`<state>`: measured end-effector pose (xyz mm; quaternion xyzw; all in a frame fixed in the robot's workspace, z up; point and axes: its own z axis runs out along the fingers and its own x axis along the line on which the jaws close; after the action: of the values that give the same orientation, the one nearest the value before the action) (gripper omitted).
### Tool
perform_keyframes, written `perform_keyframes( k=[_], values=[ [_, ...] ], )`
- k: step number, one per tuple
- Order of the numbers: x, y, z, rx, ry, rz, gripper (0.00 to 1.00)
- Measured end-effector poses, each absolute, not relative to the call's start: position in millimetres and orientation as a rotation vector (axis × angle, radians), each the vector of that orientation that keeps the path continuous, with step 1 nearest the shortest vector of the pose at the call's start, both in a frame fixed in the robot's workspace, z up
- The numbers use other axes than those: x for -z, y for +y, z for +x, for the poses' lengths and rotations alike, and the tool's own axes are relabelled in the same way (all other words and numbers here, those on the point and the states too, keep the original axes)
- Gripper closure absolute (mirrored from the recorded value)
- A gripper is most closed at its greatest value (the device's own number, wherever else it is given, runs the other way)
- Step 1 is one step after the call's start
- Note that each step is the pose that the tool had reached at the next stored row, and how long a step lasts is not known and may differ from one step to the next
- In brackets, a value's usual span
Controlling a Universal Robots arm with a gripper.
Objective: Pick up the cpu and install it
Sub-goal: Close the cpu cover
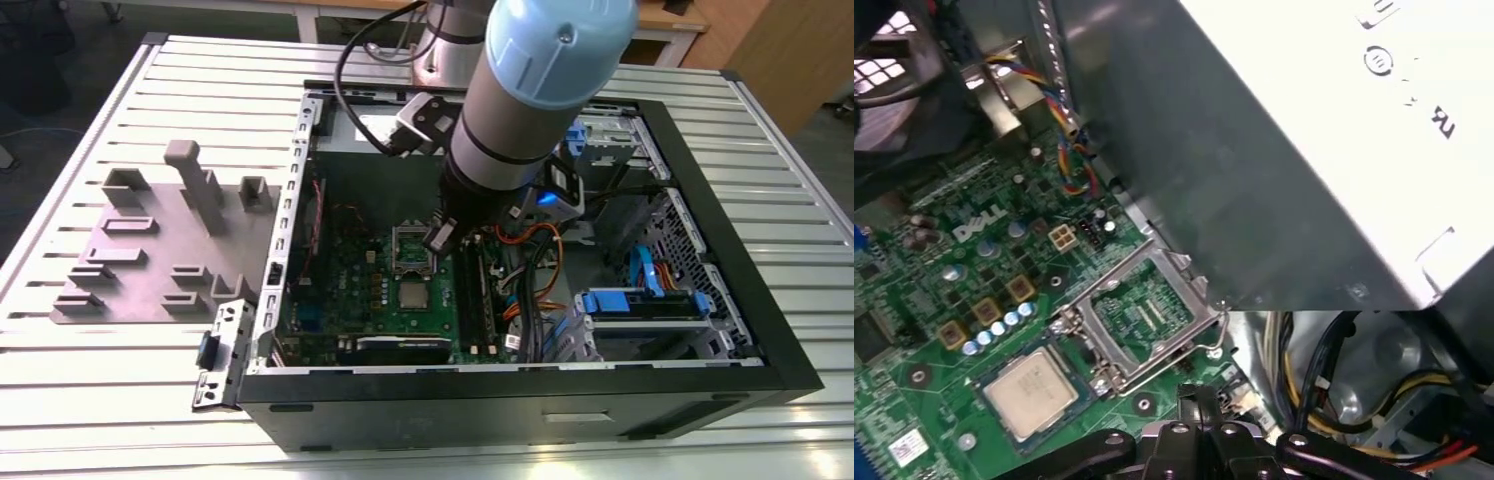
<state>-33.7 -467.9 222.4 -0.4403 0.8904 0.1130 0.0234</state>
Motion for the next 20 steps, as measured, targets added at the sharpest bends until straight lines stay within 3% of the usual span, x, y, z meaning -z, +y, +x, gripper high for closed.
perform_keyframes(
  k=[20],
  values=[
    [-204.0,-453.1,-30.7,-0.418,2.727,-1.351,0.89]
  ],
)
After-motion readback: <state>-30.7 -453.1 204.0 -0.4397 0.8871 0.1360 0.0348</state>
